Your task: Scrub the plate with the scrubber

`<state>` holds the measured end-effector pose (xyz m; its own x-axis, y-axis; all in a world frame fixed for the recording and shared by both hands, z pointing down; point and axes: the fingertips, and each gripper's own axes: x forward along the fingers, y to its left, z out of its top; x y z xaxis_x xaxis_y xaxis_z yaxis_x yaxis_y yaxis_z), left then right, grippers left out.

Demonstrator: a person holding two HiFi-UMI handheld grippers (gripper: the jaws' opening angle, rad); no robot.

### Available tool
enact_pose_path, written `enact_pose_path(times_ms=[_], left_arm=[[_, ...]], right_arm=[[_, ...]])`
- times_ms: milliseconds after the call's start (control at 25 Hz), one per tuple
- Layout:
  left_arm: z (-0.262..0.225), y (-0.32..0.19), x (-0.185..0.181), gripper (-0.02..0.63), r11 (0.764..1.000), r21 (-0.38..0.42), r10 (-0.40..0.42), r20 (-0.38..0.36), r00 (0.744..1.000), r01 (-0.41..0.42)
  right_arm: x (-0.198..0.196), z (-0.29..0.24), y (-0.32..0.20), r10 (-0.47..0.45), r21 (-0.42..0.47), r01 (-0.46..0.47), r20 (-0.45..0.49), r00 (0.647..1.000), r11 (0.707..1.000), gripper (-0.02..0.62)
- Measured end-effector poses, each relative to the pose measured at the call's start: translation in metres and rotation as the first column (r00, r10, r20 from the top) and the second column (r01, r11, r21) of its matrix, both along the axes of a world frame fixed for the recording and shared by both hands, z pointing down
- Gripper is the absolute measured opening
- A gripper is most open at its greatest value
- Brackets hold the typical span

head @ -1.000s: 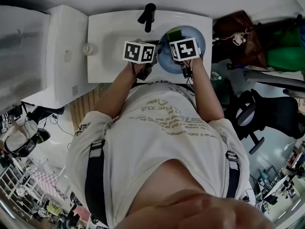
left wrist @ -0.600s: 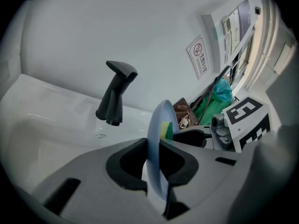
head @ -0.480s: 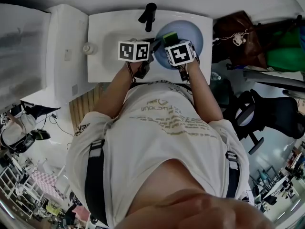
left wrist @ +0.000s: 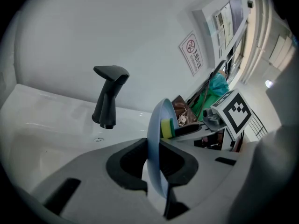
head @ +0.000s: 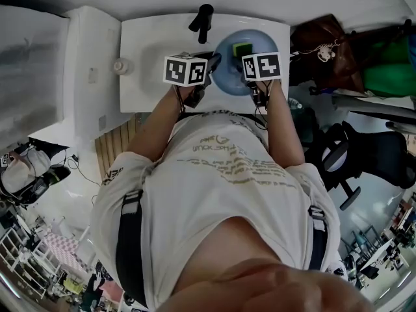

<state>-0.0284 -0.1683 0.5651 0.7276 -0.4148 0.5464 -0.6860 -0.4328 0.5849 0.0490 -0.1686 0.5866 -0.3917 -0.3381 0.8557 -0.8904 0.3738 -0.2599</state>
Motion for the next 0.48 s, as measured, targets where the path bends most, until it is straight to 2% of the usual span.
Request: enact_pose_path(times_ms=[80,280,480], left_arm=[[-0.001,0.001,0.003,0.060,1.000,-0.006,0.003,-0.009,1.000,-0.003],[0.000,0.003,0.001,0.058,1.000,-0.005,0.015,0.018,1.000,-0.015],[-0.003,0.002,0.000,0.058,1.000,-0.024,-0.002,-0.022,1.000,0.001]], right_arm=[[0.004,0.000,0.001,-0.002,0.003,0.002,-0.023,1.000,1.000,0.247],[0.026,0.001,-0.002,0.007,0.057,0.003,-0.164,0.986,0.998,0.249],[0.038,-0.004,-0.009,0.034,0.092,-0.020,-0.146,0.989,0.996,0.258]])
